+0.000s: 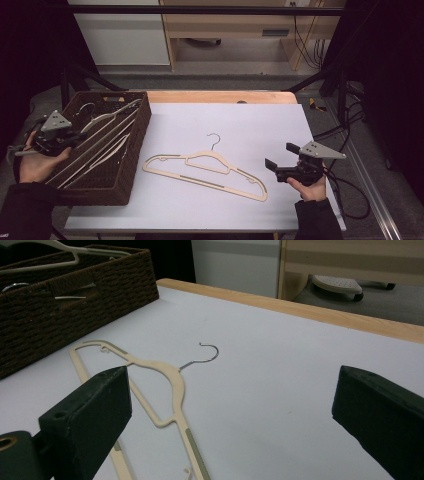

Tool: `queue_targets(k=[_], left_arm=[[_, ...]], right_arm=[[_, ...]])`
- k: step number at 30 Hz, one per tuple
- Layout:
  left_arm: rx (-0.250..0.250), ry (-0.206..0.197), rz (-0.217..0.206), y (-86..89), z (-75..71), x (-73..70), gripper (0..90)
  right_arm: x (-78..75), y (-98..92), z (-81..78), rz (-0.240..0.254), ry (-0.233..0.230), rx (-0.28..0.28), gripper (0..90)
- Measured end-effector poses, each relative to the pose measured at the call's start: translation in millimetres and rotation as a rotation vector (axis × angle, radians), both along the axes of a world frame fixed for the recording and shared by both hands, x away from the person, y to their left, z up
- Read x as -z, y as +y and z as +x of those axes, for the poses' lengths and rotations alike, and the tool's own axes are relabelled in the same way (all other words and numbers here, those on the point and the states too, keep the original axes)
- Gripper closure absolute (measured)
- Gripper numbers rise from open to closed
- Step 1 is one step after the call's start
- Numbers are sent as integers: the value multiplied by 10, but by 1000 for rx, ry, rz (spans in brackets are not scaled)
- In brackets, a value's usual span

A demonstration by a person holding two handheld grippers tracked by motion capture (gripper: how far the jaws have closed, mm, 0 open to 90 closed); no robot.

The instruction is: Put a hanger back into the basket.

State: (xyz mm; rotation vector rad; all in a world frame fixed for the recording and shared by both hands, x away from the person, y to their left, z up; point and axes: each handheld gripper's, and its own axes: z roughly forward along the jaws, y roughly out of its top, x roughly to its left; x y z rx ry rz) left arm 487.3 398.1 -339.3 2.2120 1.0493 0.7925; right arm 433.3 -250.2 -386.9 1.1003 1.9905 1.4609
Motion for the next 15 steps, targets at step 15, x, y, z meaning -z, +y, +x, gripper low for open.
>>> queue_targets(k=[15], left_arm=[[-41,103,-2,119,40,410,840]], right_arm=[[18,28,9,-5,7,-6,30]])
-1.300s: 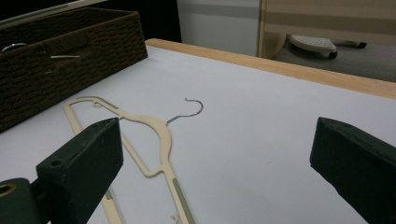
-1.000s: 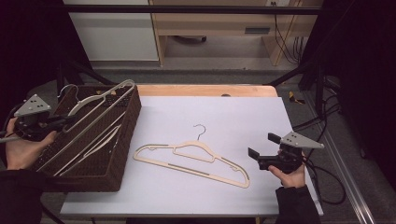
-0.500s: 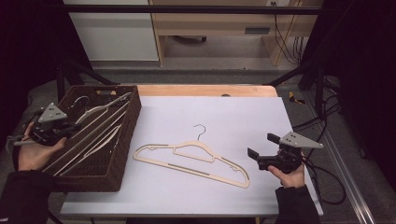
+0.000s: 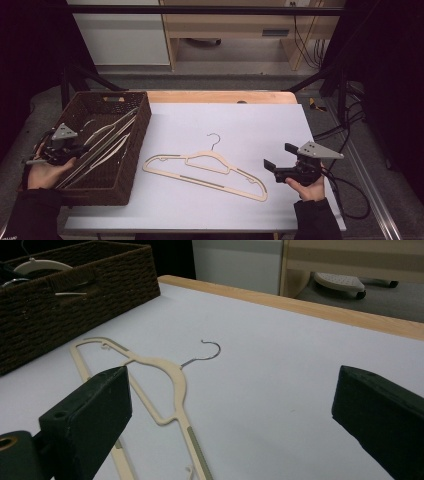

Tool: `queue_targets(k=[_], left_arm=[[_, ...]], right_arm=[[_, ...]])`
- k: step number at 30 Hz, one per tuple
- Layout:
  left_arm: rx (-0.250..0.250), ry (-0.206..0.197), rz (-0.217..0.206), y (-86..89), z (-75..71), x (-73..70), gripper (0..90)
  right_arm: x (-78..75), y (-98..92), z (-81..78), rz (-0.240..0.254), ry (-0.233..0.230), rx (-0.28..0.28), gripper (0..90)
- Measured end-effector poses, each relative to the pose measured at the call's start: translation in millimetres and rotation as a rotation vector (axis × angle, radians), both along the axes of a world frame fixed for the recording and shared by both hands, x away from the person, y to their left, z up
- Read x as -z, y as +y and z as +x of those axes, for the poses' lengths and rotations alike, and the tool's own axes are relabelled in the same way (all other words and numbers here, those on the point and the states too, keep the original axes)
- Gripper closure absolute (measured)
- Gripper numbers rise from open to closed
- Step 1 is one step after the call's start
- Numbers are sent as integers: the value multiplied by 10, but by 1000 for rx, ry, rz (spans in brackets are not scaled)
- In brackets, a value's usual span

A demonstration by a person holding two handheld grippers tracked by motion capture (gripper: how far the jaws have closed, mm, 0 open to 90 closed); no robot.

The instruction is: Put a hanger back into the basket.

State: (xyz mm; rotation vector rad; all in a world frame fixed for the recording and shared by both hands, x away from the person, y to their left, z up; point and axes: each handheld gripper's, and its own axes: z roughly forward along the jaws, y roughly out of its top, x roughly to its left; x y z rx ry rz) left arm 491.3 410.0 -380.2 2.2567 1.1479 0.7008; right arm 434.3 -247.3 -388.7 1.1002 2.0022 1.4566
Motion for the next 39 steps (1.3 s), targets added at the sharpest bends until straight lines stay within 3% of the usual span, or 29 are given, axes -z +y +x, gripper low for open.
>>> queue_targets(k=[10,16,19,23,27,32,36,39], left_arm=[[32,107,-28,-86,25,65,760],[70,158,3,-157,36,97,673],[79,153,8,-177,26,83,625],[88,116,-36,-176,-29,-35,573],[100,51,-62,-185,-113,-211,542],[109,-70,-125,-289,-253,-402,466],[107,-175,-231,-458,-374,-514,376],[135,-227,-331,-600,-458,-568,318]], right_arm=[[4,1,-3,-5,-1,-11,31],[2,10,-5,3,1,-6,31],[4,9,-4,1,-2,-9,31],[4,9,-4,2,-4,-14,31],[-6,12,-8,4,-2,-12,32],[-22,20,-19,5,-4,-18,32],[-25,29,-16,8,-9,-18,32],[-20,43,-8,15,-10,-14,31]])
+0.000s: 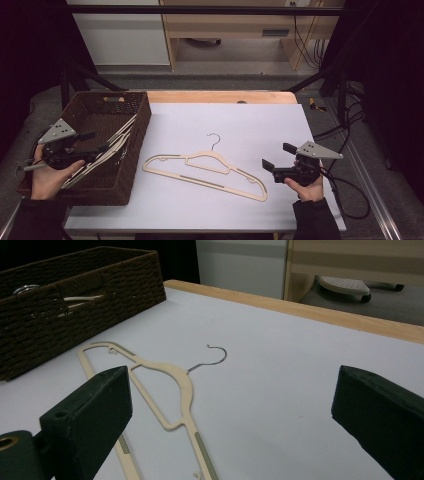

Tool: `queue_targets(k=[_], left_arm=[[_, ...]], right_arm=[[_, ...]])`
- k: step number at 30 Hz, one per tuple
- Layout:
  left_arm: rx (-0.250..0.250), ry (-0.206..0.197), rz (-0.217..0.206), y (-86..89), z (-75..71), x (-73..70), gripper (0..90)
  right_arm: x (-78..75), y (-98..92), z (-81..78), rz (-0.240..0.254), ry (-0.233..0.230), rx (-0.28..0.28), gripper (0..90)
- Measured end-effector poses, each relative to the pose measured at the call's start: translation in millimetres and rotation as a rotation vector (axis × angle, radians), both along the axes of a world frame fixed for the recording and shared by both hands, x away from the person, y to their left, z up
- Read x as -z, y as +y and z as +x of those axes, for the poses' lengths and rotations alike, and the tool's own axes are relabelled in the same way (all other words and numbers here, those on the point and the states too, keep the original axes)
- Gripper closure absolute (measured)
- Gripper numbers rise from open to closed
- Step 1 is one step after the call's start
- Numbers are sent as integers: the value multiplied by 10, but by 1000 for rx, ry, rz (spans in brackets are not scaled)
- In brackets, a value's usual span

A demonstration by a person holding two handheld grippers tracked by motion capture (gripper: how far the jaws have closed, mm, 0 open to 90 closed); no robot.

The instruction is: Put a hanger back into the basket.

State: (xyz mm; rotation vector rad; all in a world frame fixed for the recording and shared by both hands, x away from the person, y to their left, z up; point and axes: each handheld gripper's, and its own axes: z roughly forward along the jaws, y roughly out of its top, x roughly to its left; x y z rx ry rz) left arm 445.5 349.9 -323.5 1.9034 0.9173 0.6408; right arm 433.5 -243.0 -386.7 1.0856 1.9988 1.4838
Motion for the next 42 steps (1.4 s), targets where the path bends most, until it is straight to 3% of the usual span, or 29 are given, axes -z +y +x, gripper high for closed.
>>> queue_targets(k=[5,10,14,19,30,42], left_arm=[[41,-70,-114,-269,-95,-16,220],[67,-88,-158,-543,-173,6,129],[93,-92,-169,-733,-220,44,96],[122,-68,-194,-941,-214,154,85],[187,-19,-148,-1315,-183,386,89],[194,30,-95,-1454,-135,603,93]], right_arm=[[15,28,9,-4,5,-1,27],[13,51,7,2,-2,-12,29],[19,80,16,-11,0,-17,34],[25,143,33,-21,2,-28,43],[49,324,130,-66,14,-61,64],[163,736,355,-158,77,-113,114]])
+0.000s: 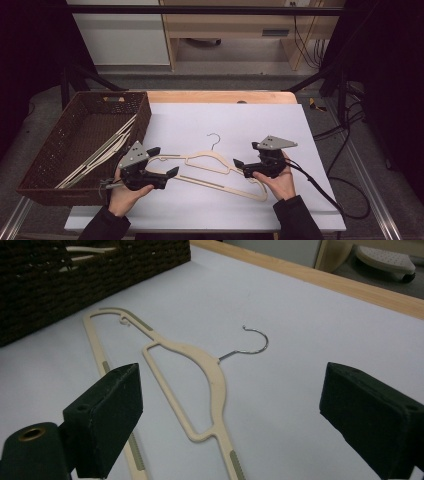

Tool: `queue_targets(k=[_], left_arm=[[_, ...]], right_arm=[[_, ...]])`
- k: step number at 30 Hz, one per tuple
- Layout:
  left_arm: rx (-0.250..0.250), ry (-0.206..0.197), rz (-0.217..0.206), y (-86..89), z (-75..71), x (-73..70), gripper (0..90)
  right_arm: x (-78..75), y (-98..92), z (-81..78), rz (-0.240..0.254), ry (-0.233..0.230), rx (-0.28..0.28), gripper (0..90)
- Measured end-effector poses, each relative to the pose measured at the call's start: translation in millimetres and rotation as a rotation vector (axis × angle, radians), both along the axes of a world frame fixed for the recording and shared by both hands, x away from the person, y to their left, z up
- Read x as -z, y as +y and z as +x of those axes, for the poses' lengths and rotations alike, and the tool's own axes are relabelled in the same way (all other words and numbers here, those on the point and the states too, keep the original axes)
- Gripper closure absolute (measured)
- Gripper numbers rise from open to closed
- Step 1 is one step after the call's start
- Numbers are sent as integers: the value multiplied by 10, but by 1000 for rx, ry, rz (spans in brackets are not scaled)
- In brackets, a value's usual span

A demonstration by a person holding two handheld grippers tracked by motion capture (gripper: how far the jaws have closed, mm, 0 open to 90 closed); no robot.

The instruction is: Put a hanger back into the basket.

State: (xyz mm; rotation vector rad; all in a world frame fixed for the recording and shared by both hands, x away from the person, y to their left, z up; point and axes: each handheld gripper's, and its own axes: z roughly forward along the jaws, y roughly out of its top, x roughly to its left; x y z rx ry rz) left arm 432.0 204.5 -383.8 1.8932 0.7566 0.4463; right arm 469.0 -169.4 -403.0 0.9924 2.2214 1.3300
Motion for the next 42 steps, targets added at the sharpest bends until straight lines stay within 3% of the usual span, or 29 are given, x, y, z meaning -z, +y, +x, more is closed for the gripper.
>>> queue_targets(k=[6,9,20,26,31,42], left_arm=[[-4,5,-4,20,11,9,96],[-3,6,4,18,19,22,96],[-5,7,2,33,29,31,98],[-1,10,9,39,30,41,99],[-4,11,4,48,33,40,100],[-8,17,12,36,43,62,102]], right_arm=[[113,209,205,-35,51,-14,189],[199,320,301,-89,75,-17,232],[465,611,583,-179,155,-29,413],[586,692,611,-233,193,-31,528],[653,712,611,-268,196,-36,582],[696,734,606,-260,226,-31,695]])
